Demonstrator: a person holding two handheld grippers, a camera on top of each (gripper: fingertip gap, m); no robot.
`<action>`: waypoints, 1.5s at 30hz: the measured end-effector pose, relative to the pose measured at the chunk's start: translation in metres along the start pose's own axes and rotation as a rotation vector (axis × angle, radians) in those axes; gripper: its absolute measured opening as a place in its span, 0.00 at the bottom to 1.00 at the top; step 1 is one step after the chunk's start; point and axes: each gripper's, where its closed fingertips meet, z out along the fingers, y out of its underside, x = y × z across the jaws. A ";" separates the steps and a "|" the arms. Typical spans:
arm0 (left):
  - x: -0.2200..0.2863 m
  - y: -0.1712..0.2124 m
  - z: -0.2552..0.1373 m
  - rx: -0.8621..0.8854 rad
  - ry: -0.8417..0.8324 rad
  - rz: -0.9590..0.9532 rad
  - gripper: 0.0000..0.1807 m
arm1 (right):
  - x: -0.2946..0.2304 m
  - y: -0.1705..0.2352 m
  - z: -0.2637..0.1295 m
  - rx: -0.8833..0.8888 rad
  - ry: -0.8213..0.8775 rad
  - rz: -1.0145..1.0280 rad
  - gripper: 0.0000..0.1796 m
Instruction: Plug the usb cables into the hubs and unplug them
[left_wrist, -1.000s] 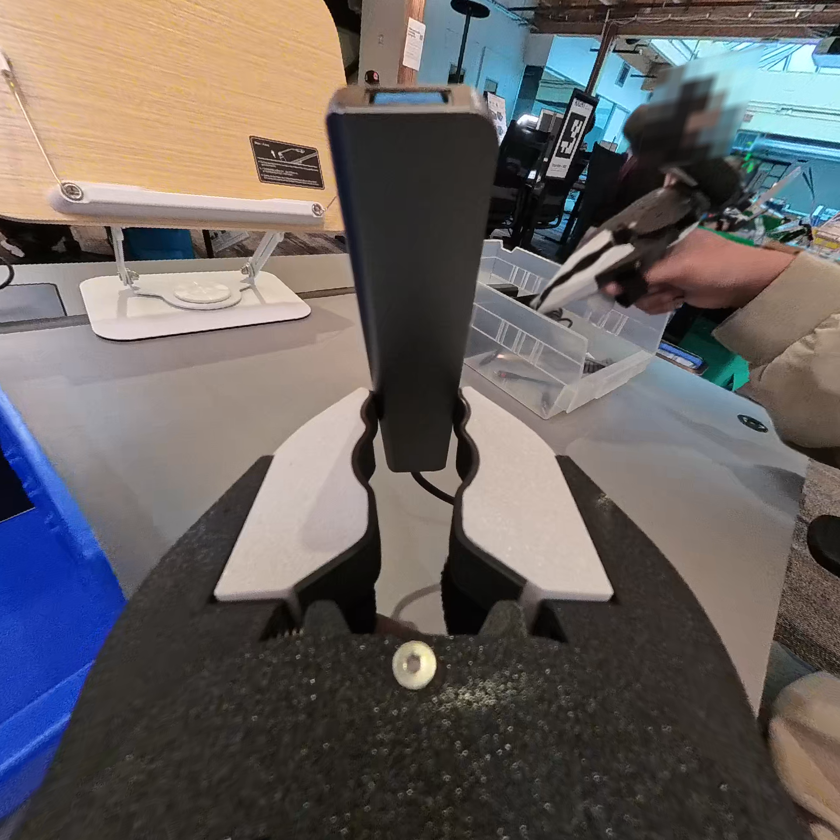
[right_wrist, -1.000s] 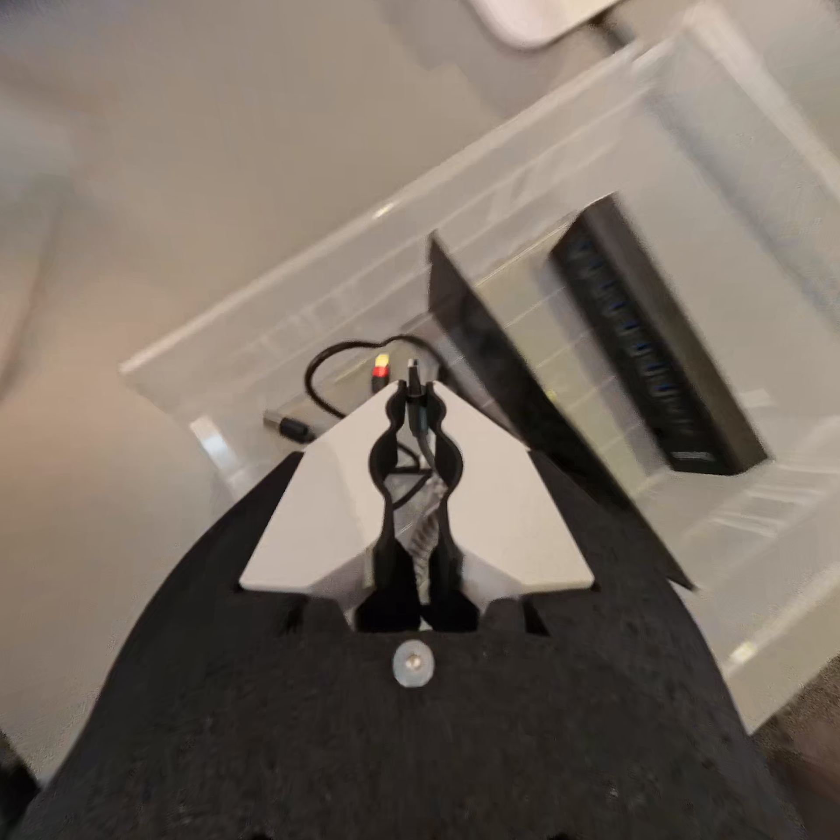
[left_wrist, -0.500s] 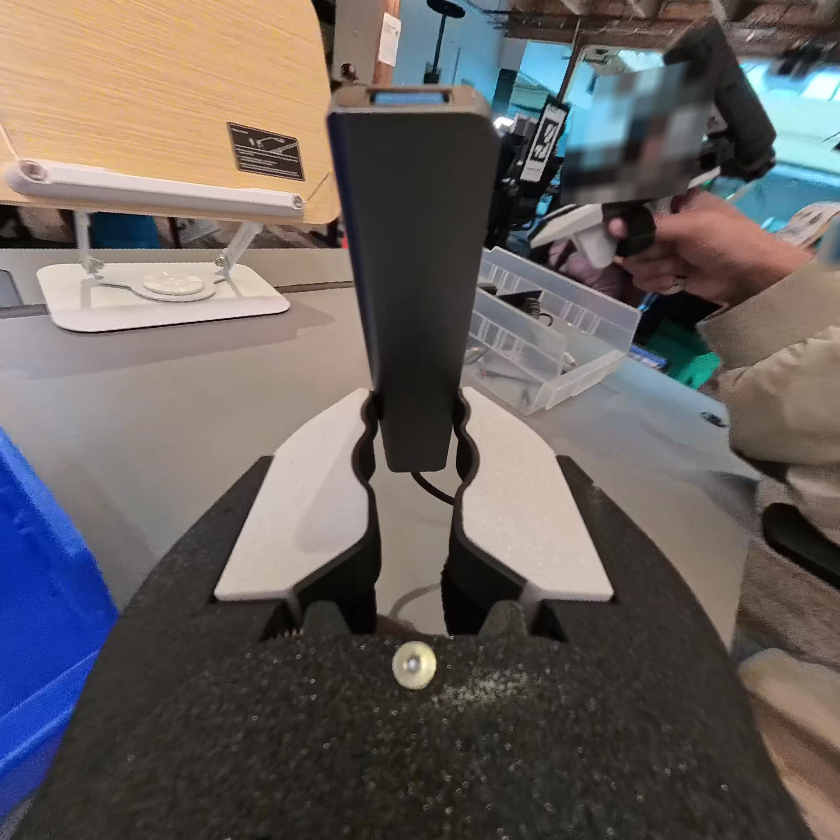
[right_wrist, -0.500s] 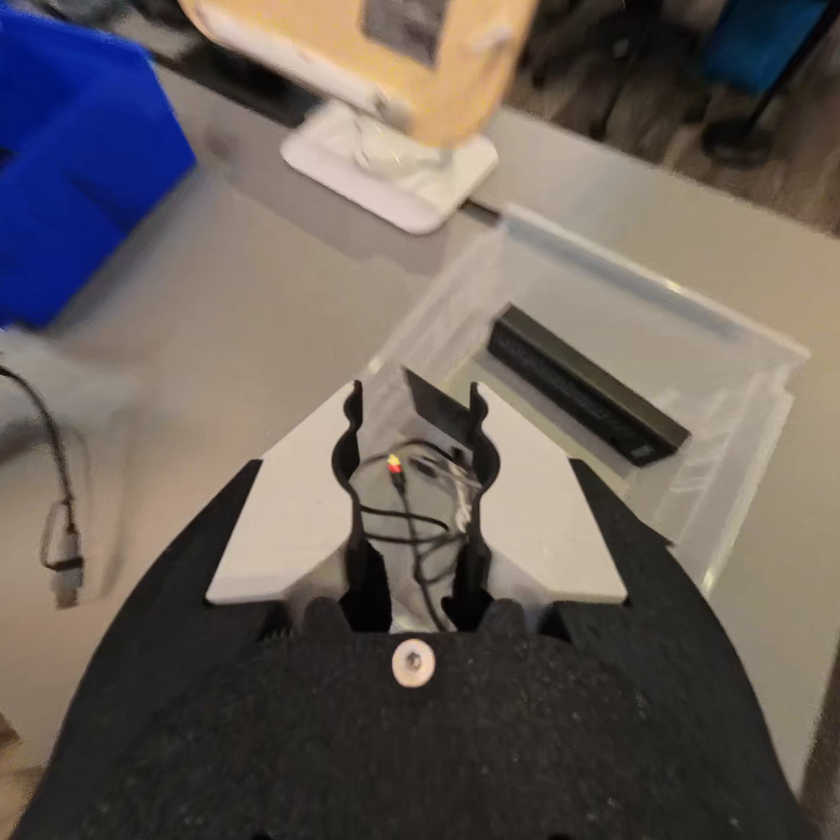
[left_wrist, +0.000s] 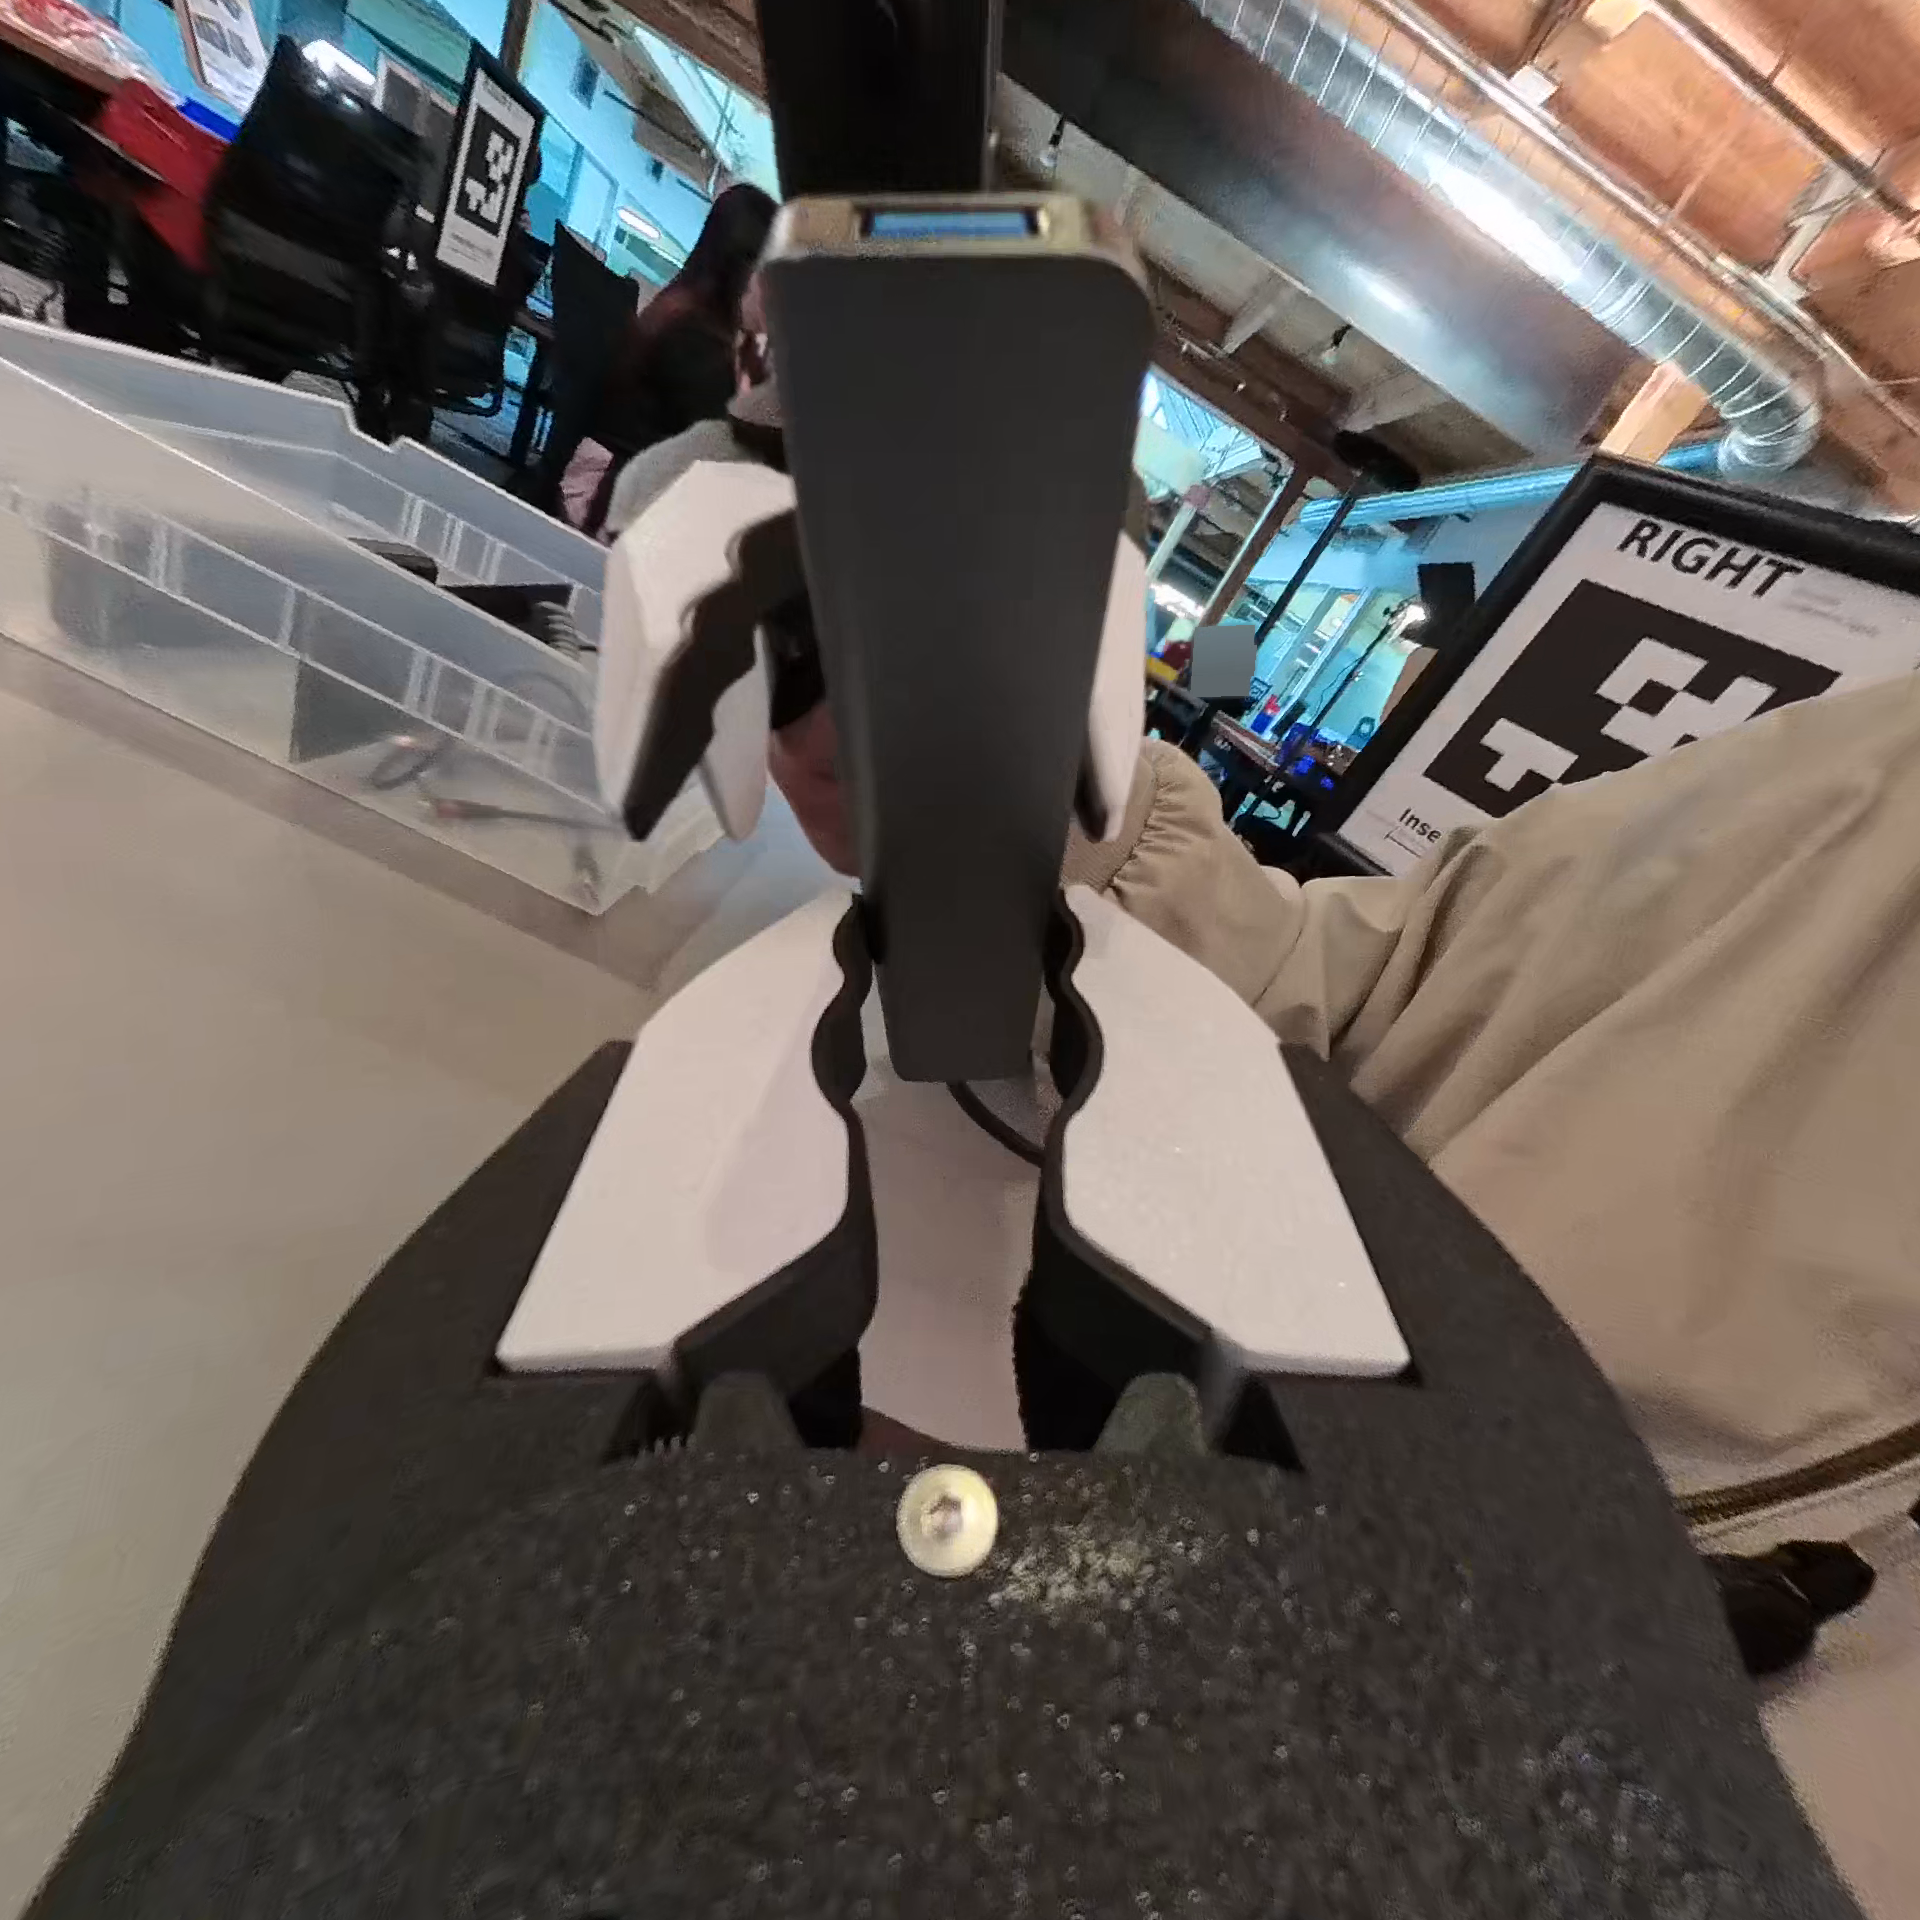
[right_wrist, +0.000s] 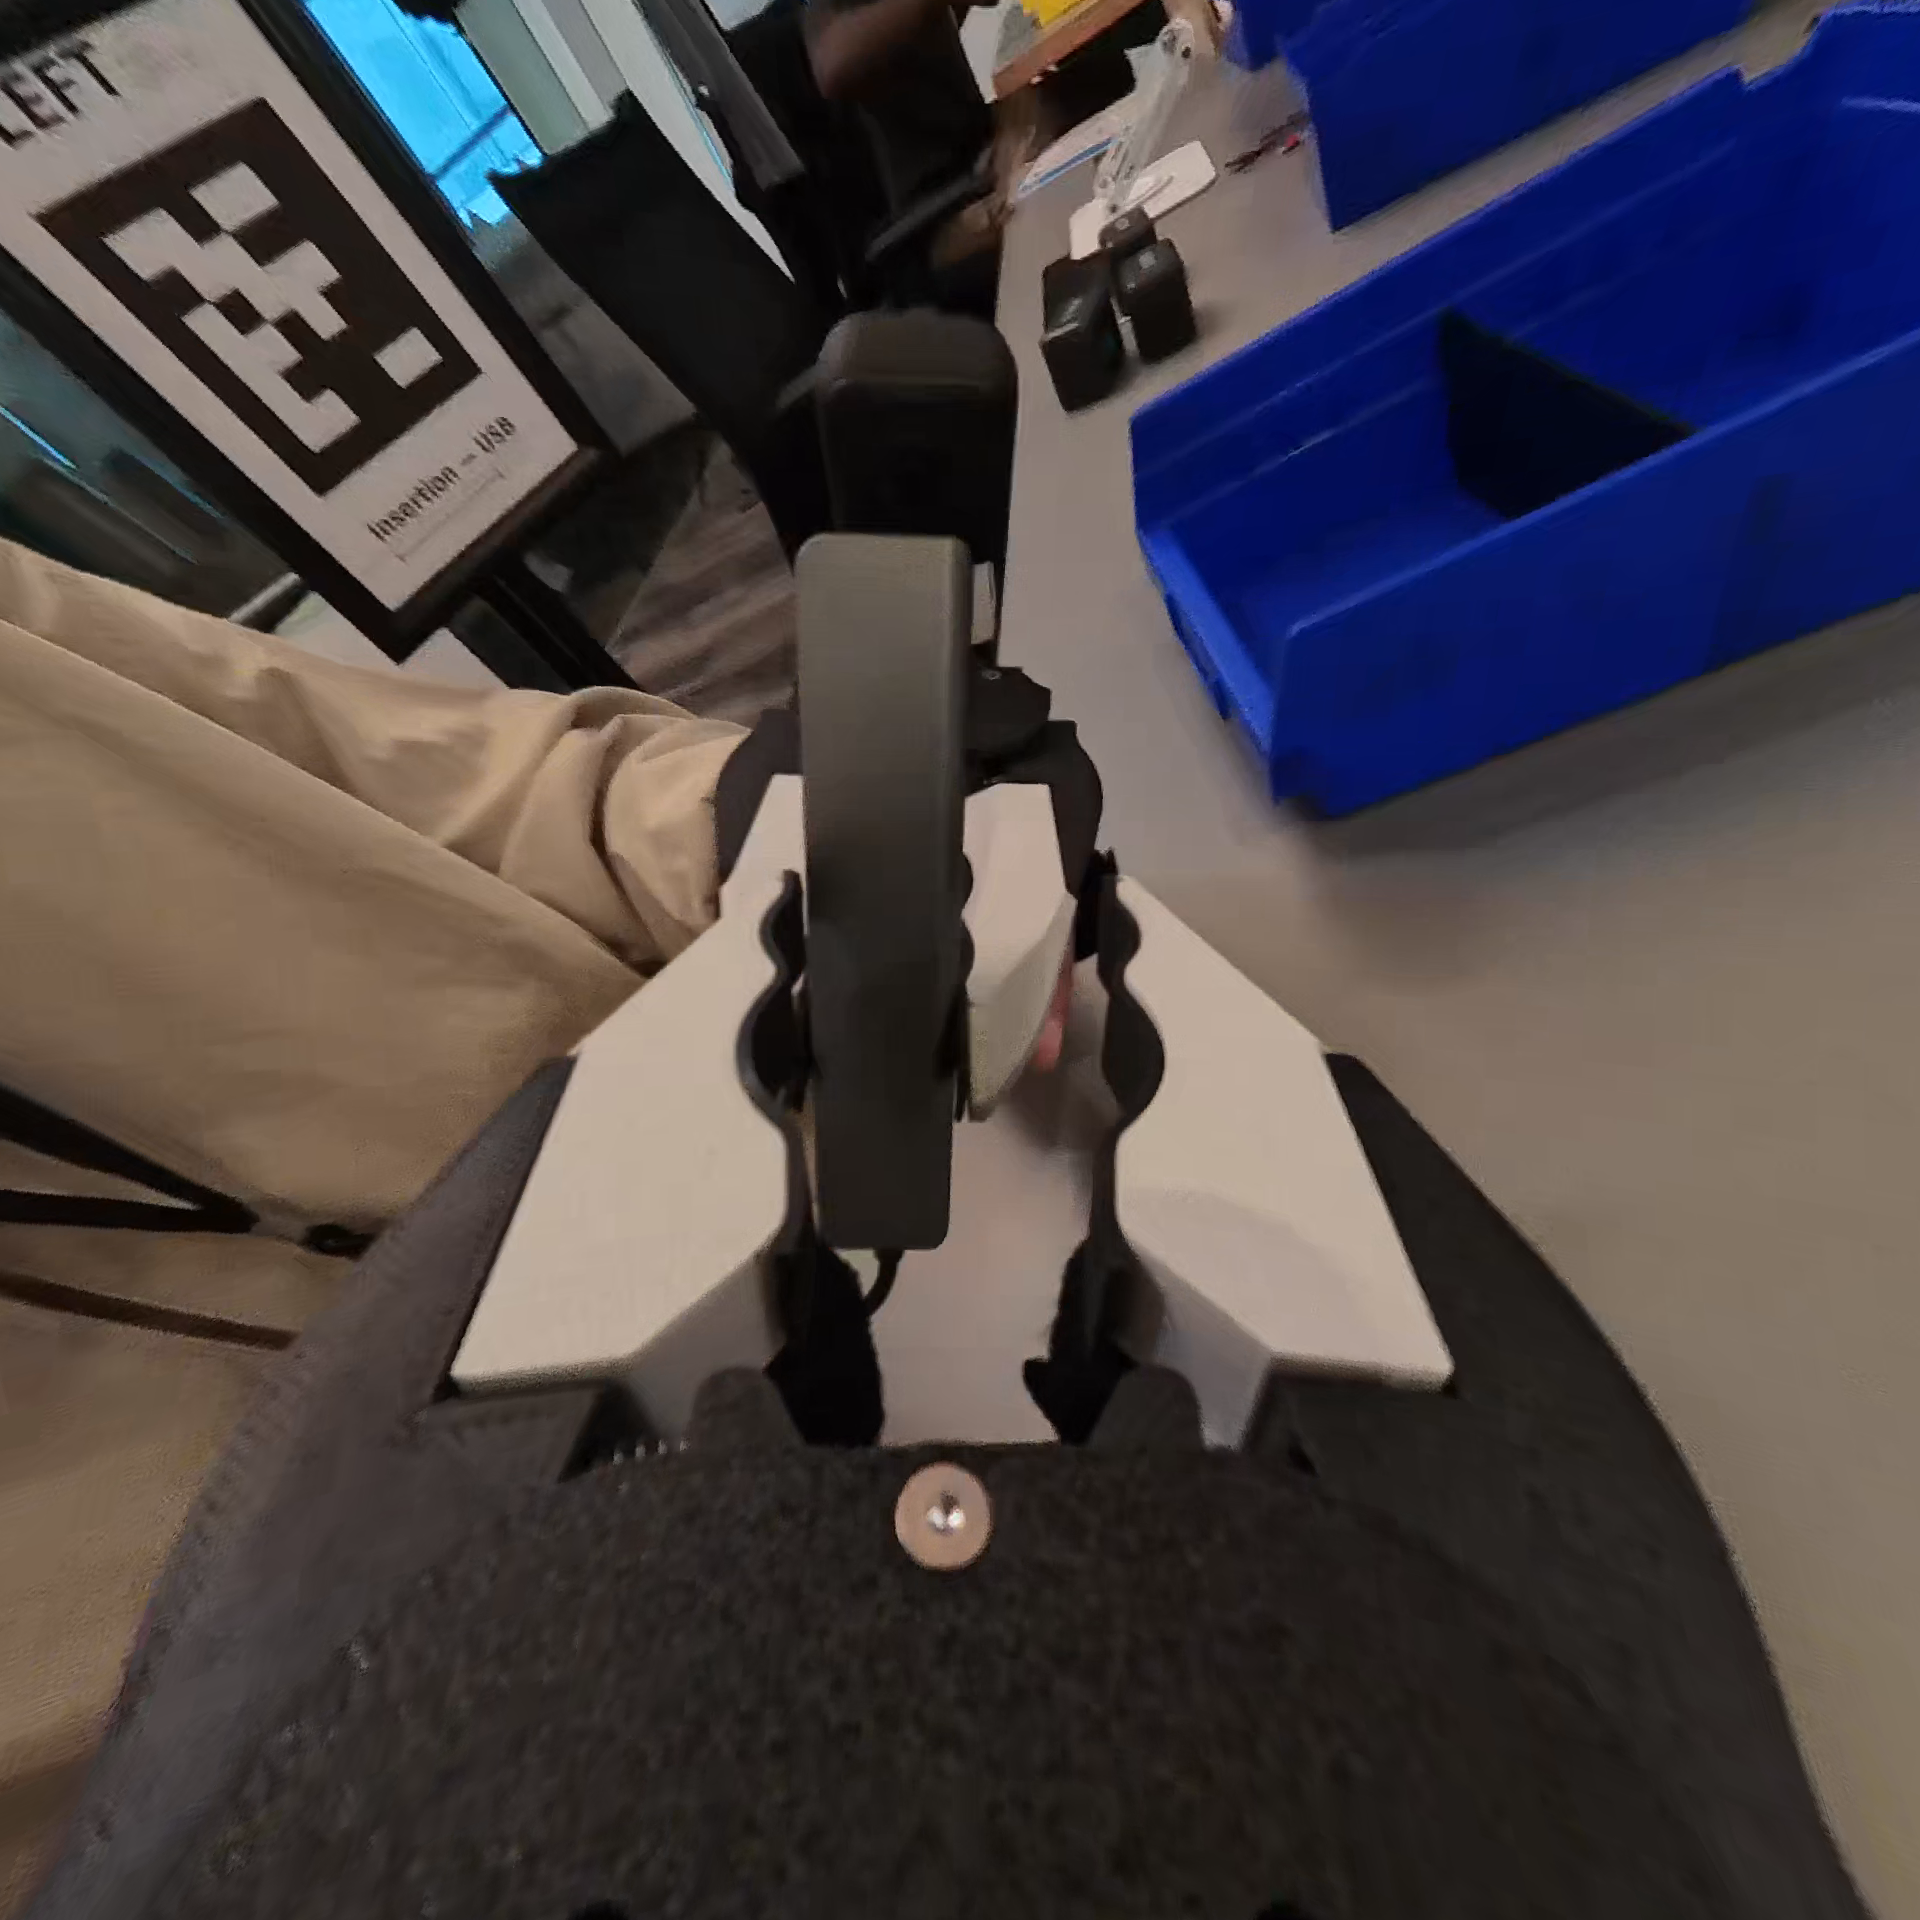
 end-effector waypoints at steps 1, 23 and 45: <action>0.000 0.001 0.000 -0.002 -0.001 -0.009 0.18 | 0.000 0.000 0.001 0.006 0.003 -0.004 0.30; -0.045 -0.007 -0.019 0.081 -0.244 -0.015 0.16 | 0.130 -0.110 -0.415 0.385 1.503 -0.315 0.15; -0.057 0.016 -0.017 -0.056 -0.357 0.136 0.15 | 0.284 0.133 -0.295 -1.140 0.746 -0.150 0.16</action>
